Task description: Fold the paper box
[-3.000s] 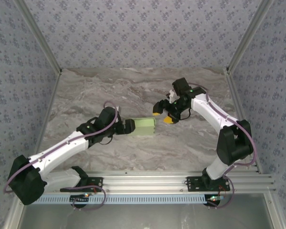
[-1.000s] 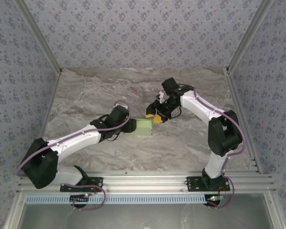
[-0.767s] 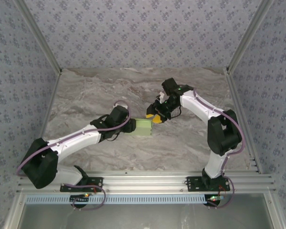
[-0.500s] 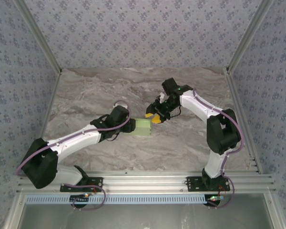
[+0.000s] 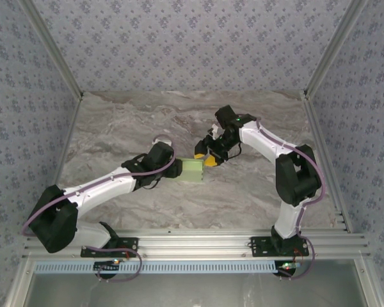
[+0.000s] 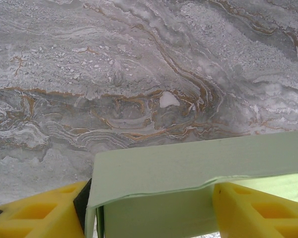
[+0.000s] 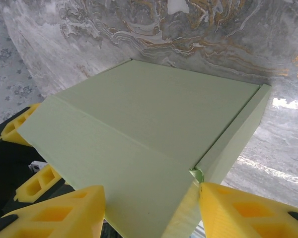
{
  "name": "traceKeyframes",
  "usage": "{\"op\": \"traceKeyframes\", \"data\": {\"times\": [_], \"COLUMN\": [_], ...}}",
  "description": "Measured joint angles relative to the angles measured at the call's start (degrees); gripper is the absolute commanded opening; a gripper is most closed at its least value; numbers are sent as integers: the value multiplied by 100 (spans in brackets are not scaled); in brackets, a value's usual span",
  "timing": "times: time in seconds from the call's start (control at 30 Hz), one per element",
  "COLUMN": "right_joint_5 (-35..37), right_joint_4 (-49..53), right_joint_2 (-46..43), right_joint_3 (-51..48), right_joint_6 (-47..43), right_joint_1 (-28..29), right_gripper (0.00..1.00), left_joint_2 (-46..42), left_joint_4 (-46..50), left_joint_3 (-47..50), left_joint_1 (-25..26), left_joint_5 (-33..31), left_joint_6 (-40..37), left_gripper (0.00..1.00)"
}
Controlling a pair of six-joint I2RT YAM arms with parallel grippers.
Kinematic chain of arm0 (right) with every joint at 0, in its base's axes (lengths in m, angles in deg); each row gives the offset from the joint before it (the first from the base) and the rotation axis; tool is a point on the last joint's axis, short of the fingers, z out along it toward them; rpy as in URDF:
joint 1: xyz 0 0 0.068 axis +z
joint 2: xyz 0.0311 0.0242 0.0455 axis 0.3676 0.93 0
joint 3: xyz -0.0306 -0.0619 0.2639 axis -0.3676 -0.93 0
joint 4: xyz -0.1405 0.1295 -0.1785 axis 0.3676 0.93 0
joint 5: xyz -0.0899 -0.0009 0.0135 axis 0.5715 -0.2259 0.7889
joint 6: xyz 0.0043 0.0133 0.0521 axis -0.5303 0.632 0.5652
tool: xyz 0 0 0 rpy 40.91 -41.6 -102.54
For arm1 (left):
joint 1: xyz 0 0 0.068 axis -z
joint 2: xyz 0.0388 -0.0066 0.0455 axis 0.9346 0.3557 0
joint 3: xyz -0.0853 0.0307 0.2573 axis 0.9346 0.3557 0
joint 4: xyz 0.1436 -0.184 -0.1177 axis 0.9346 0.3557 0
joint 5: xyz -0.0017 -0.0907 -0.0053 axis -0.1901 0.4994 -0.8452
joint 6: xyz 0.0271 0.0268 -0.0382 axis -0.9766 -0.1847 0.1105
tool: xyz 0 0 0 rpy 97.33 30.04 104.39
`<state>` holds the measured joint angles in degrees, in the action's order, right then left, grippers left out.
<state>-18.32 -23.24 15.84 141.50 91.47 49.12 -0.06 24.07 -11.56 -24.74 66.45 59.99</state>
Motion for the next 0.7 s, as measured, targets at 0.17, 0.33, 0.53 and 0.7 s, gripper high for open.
{"op": "traceKeyframes", "data": {"times": [0.17,0.33,0.53,0.7], "right_joint_5": [33,20,-59,-146], "right_joint_4": [39,61,81,96], "right_joint_2": [0,0,28,76], "right_joint_3": [0,0,4,20], "right_joint_6": [4,70,190,295], "right_joint_1": [-2,-31,-46,-79], "right_gripper": [43,38,33,29], "left_joint_2": [0,-2,-2,4], "left_joint_4": [7,17,22,24], "left_joint_3": [0,0,0,0], "left_joint_1": [0,7,15,17], "left_joint_5": [-2,-24,-66,-109], "left_joint_6": [0,2,4,2], "left_gripper": [64,64,65,66]}}
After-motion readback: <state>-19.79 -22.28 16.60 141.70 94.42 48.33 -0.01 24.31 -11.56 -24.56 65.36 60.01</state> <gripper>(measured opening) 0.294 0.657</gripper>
